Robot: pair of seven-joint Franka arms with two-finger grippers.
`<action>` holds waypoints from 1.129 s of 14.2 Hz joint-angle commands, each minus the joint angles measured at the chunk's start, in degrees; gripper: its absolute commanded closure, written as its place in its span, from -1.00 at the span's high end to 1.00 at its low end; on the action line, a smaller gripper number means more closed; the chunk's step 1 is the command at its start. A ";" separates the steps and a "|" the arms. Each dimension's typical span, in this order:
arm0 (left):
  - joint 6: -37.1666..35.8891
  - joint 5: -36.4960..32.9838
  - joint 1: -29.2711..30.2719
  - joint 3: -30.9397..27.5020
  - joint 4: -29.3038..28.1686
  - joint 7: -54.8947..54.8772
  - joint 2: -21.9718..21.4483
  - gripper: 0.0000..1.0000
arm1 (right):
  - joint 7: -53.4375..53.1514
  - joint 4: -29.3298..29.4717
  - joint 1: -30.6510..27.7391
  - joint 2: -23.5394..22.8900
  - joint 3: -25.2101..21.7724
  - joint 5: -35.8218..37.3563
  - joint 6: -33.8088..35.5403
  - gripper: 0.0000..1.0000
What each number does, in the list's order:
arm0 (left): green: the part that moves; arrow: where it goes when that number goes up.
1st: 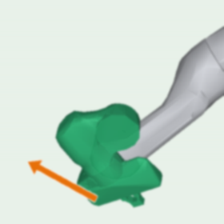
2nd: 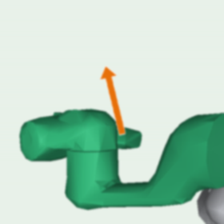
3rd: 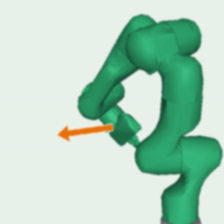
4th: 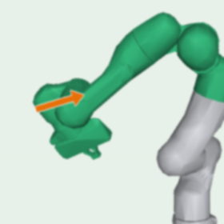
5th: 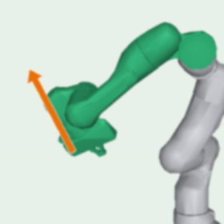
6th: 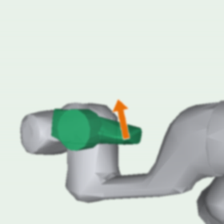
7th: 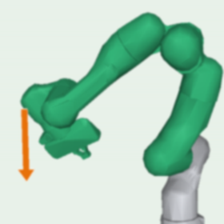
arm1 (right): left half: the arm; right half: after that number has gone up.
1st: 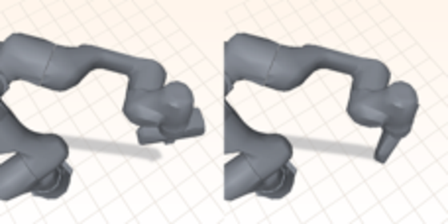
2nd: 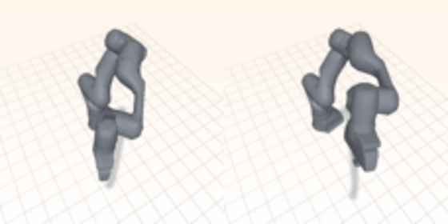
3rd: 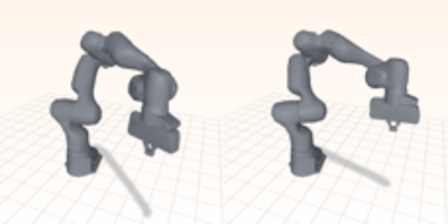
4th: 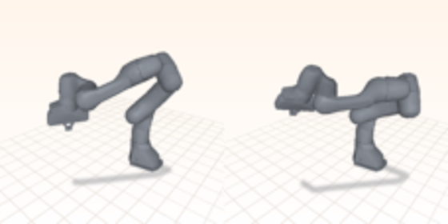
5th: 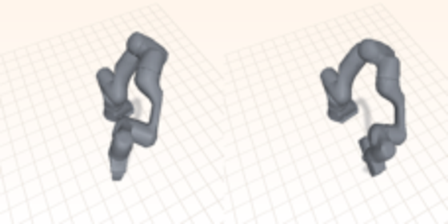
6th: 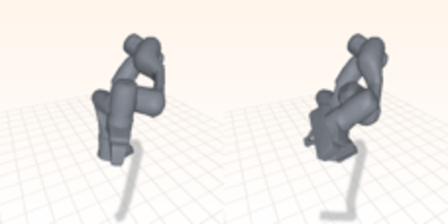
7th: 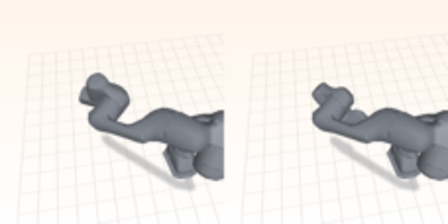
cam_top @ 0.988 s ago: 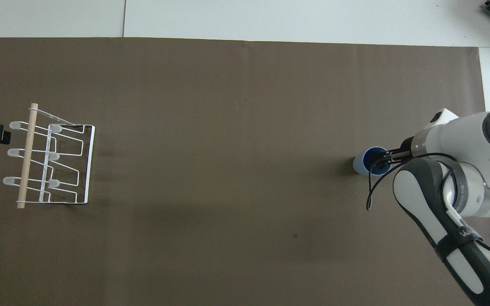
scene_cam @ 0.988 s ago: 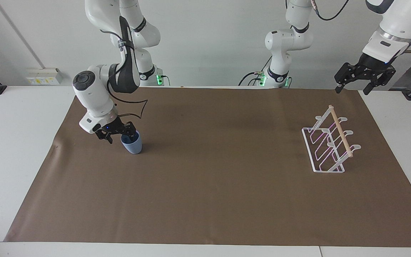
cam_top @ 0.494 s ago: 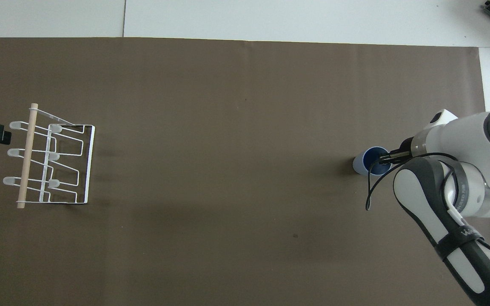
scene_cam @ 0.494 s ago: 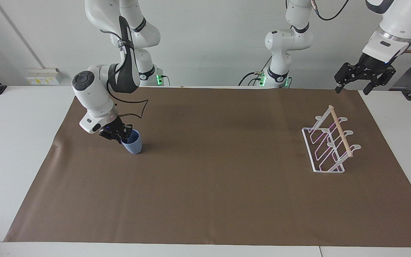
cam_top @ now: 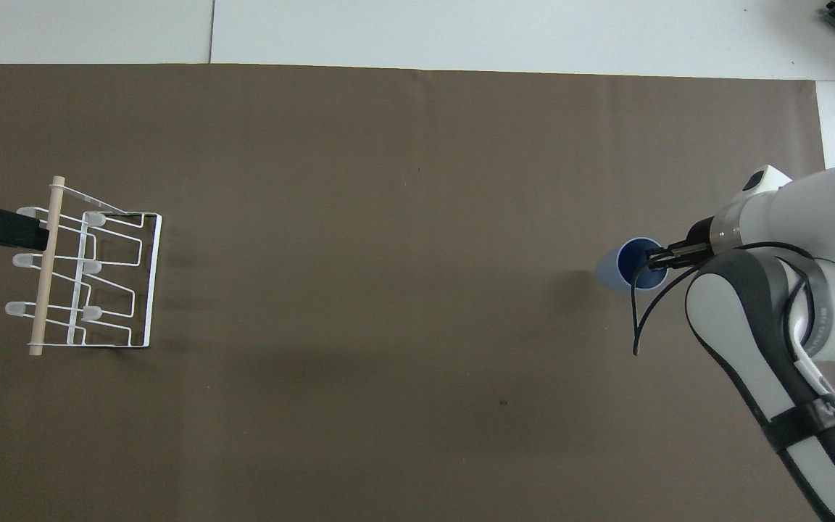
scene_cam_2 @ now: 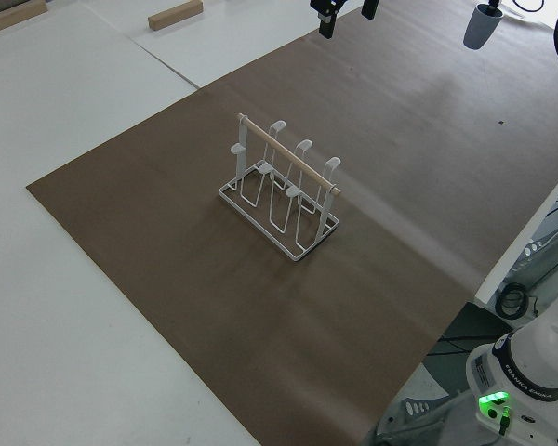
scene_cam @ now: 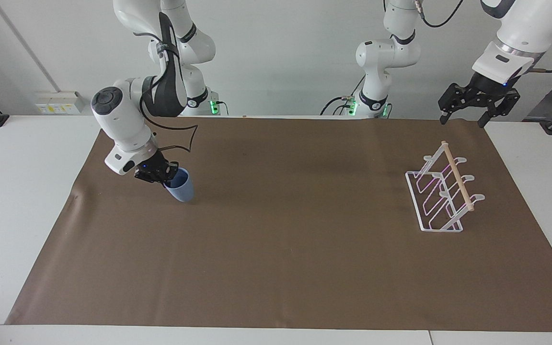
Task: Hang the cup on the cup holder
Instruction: 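Grasp the cup rim with the right gripper and tip it sideways, then lift the cup with the right gripper while the left gripper approaches it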
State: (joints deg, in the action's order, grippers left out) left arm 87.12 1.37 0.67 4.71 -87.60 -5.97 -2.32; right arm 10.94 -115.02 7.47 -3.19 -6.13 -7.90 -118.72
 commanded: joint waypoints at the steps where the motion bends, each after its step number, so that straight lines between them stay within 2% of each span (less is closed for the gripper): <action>1: -1.60 -0.32 -1.11 -0.14 0.93 2.18 -0.15 1.00 | 0.66 6.72 -0.09 -0.15 1.73 -4.82 5.41 -1.00; 3: -2.04 1.43 -1.11 -0.22 1.73 6.48 0.21 1.00 | 1.27 7.80 -0.18 -0.15 1.74 -12.36 5.78 -1.00; 5: -3.71 3.20 -1.11 -0.22 2.42 9.20 0.47 1.00 | 0.93 7.62 0.00 0.11 1.74 -22.89 5.86 -1.00; 8: -5.82 9.33 -1.55 0.57 6.11 26.47 2.40 1.00 | 1.01 7.10 2.10 0.38 2.00 -27.94 7.97 -1.00; 13: -4.25 19.10 -1.55 5.39 6.30 54.96 2.67 1.00 | 1.28 5.78 3.86 0.29 2.00 -43.93 9.20 -1.00; 16: 1.18 21.92 -1.81 8.73 6.12 69.66 2.75 1.00 | 1.28 4.90 6.14 0.55 2.00 -54.28 9.12 -1.00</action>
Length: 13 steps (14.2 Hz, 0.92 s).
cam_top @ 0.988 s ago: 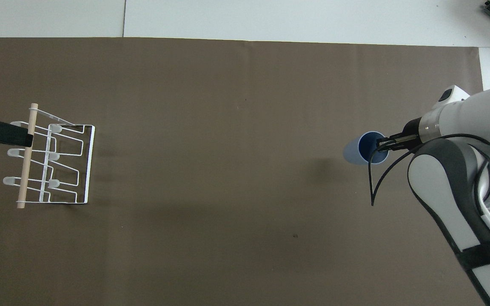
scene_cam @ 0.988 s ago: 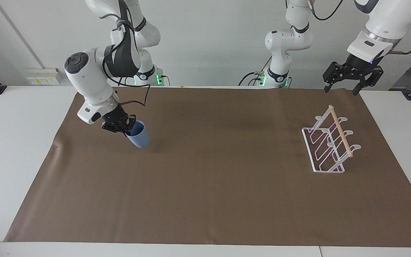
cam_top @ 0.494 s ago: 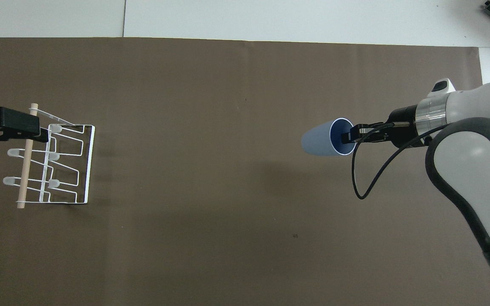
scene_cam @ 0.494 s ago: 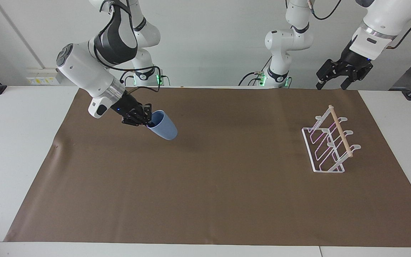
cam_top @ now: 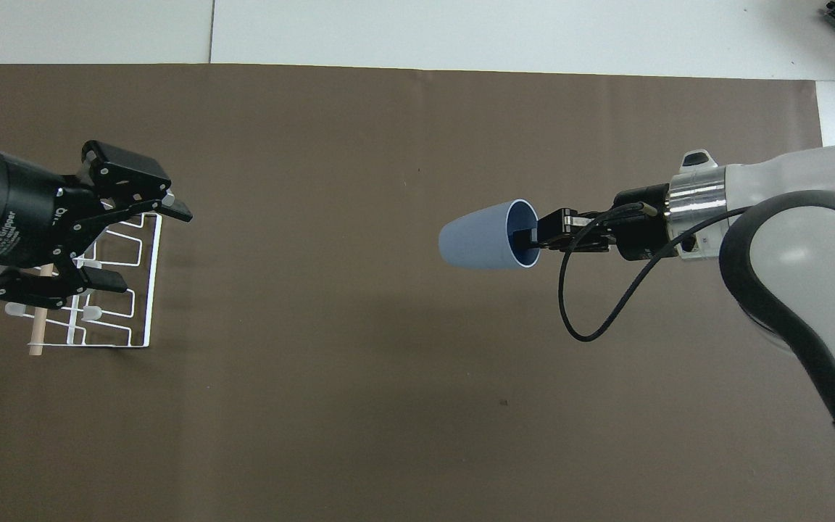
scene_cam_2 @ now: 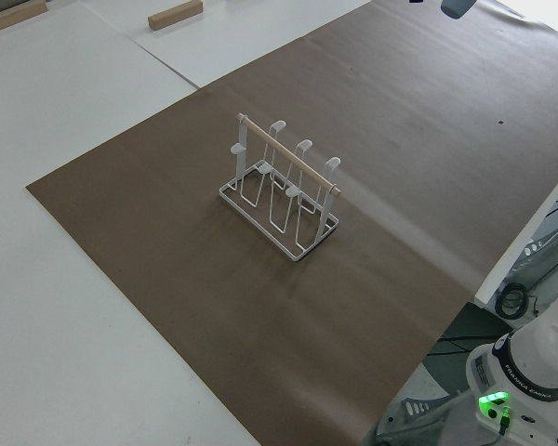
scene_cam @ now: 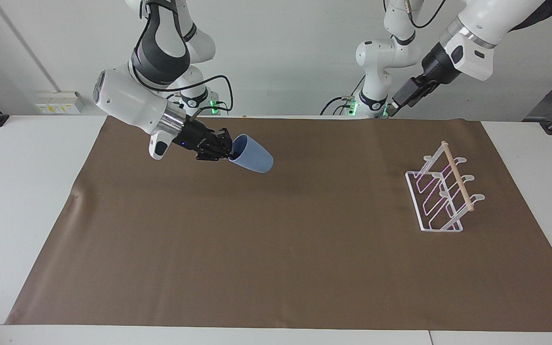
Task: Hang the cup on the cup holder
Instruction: 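Lift the cup with the right gripper while the left gripper approaches it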
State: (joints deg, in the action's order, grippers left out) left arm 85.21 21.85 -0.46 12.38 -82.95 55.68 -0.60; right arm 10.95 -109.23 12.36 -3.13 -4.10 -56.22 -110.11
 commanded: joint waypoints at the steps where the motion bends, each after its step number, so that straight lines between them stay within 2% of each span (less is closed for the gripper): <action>1: 5.82 1.45 -2.42 2.03 1.38 13.69 1.13 1.00 | 1.26 -1.42 2.04 0.84 -0.03 -10.01 0.42 -1.00; 5: 10.23 3.54 -4.28 2.56 1.47 34.52 3.06 1.00 | 3.62 -3.61 4.77 2.16 -0.03 -23.02 0.41 -1.00; 7: 10.94 3.38 -8.04 2.56 1.56 42.72 4.64 1.00 | 6.44 -5.02 4.86 2.68 -0.03 -29.18 0.68 -1.00; 10: 12.51 3.99 -9.46 2.74 1.56 51.17 4.91 1.00 | 8.89 -6.77 6.18 3.91 -0.03 -34.63 1.65 -1.00; 12: 15.06 5.13 -10.08 2.74 1.47 53.12 5.35 1.00 | 12.67 -9.06 7.76 4.36 -0.03 -40.78 1.39 -1.00; 13: 15.94 5.40 -10.95 2.74 1.56 53.56 5.52 1.00 | 14.17 -9.59 7.76 4.36 -0.03 -41.33 1.39 -1.00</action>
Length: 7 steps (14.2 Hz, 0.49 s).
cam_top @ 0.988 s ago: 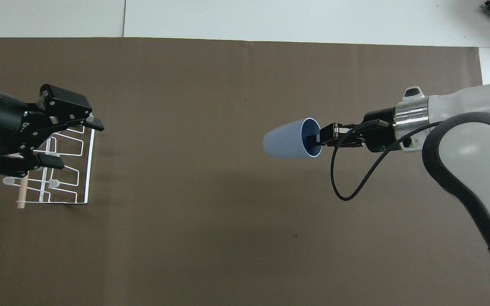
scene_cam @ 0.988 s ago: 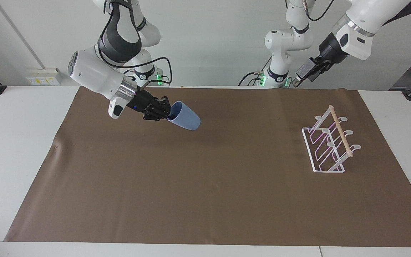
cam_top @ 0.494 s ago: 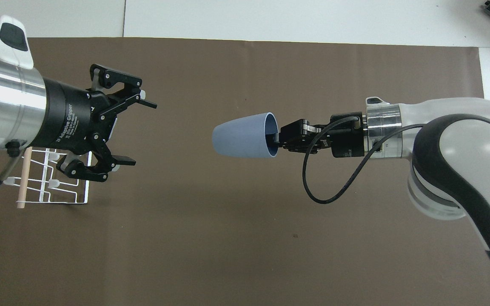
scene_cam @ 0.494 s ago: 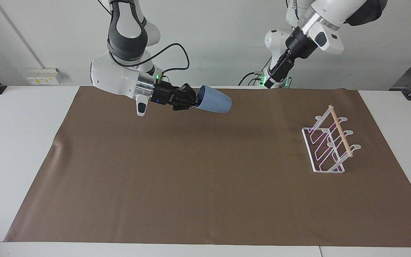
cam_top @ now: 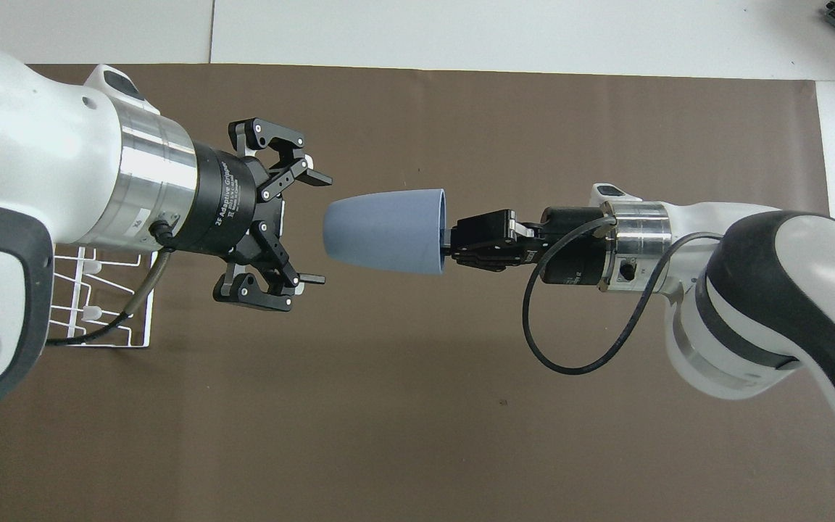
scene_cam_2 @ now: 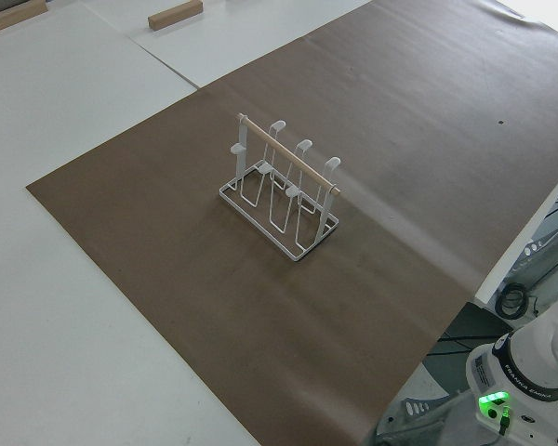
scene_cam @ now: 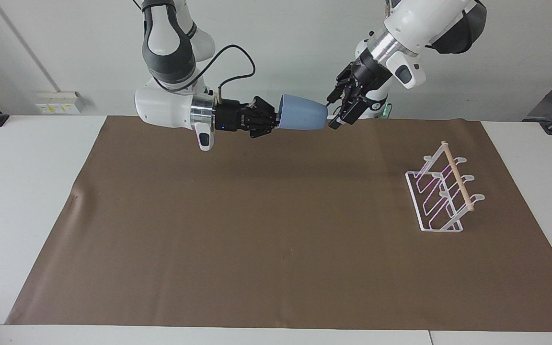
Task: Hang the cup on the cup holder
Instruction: 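Lift the cup with the right gripper while the left gripper approaches it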
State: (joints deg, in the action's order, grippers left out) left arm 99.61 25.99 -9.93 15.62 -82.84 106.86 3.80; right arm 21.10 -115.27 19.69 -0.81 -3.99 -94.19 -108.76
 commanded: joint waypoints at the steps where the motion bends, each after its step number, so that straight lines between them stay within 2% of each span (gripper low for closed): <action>1: 2.59 1.34 -1.76 -0.51 1.46 2.91 1.13 1.00 | 4.30 -3.56 0.43 1.95 -0.14 -3.37 0.04 -1.00; 7: 6.11 0.73 -4.22 -0.51 -0.56 7.65 0.78 1.00 | 4.30 -3.56 0.35 1.86 -0.14 -3.46 -0.04 -1.00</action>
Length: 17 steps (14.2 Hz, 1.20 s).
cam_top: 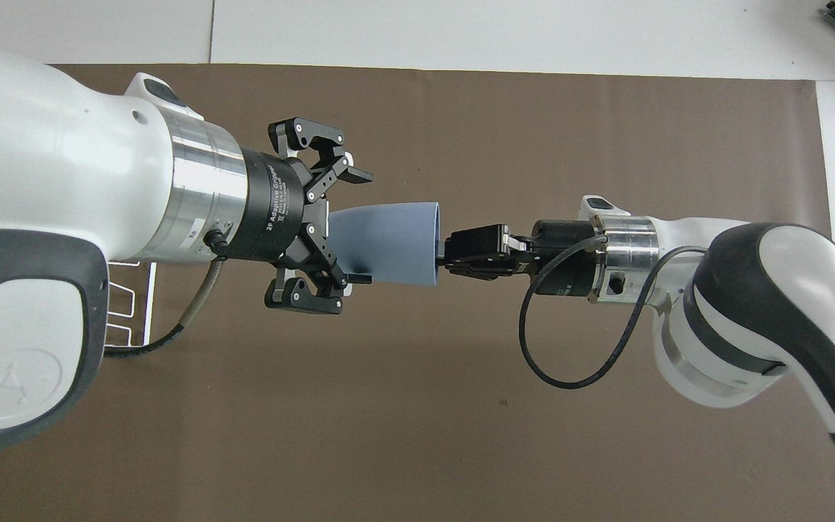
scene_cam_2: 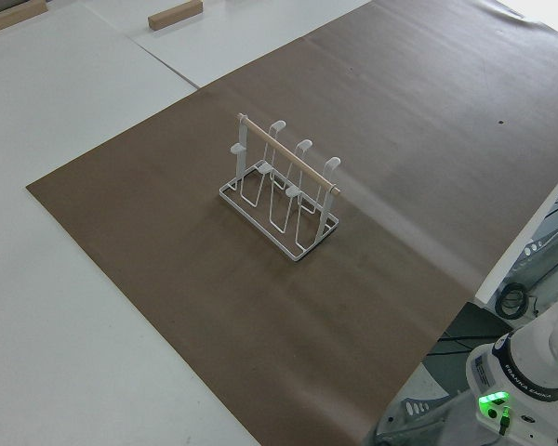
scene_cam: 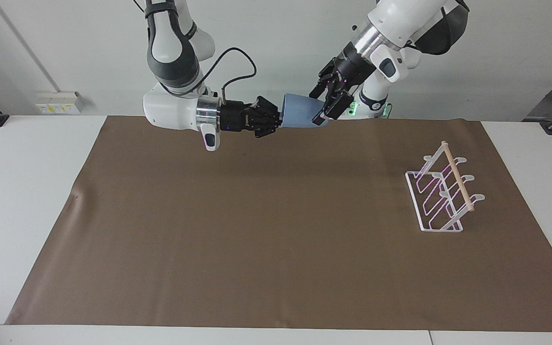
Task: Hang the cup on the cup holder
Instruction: 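Lift the cup with the right gripper while the left gripper approaches it, then close the left gripper around the cup base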
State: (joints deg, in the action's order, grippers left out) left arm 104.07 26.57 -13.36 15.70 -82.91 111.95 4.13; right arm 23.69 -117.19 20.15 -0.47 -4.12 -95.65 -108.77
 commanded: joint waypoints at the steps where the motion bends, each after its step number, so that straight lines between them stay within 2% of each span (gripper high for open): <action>1: 2.36 0.07 -1.49 -0.67 -1.71 2.92 0.00 1.00 | 1.80 -1.64 -0.11 1.52 -0.01 -2.08 0.05 -1.00; 10: 3.94 0.06 -2.29 -0.59 -4.98 5.56 -1.50 1.00 | 1.62 -1.46 -0.73 1.43 -0.01 -2.08 0.57 -1.00; 11: 4.47 0.06 -2.37 -0.50 -4.98 5.56 -1.49 0.63 | 1.62 -1.46 -0.73 1.43 -0.01 -2.08 0.49 -1.00; 12: 4.48 -0.02 -2.37 -0.59 -4.98 5.39 -1.49 -0.04 | 1.71 -1.46 -0.73 1.43 -0.01 -2.08 0.49 -1.00; 13: 4.56 0.06 -2.37 -0.59 -4.63 5.47 -1.41 -0.80 | 1.62 -1.37 -0.73 1.43 -0.01 -2.08 0.49 -1.00; 14: 4.83 -0.02 -2.46 -0.59 -4.37 5.39 -1.32 -1.00 | 1.62 -1.37 -0.73 1.43 -0.01 -2.08 0.49 -1.00; 17: 4.74 -0.02 -2.46 -0.59 -4.45 5.21 -1.49 -1.00 | 1.01 -1.37 -0.73 1.43 -0.01 -2.08 0.22 -1.00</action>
State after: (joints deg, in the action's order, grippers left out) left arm 106.77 26.53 -14.95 15.78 -85.94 116.16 3.83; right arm 23.71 -117.22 19.84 -0.26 -4.44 -95.78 -108.63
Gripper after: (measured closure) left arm 0.216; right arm 0.956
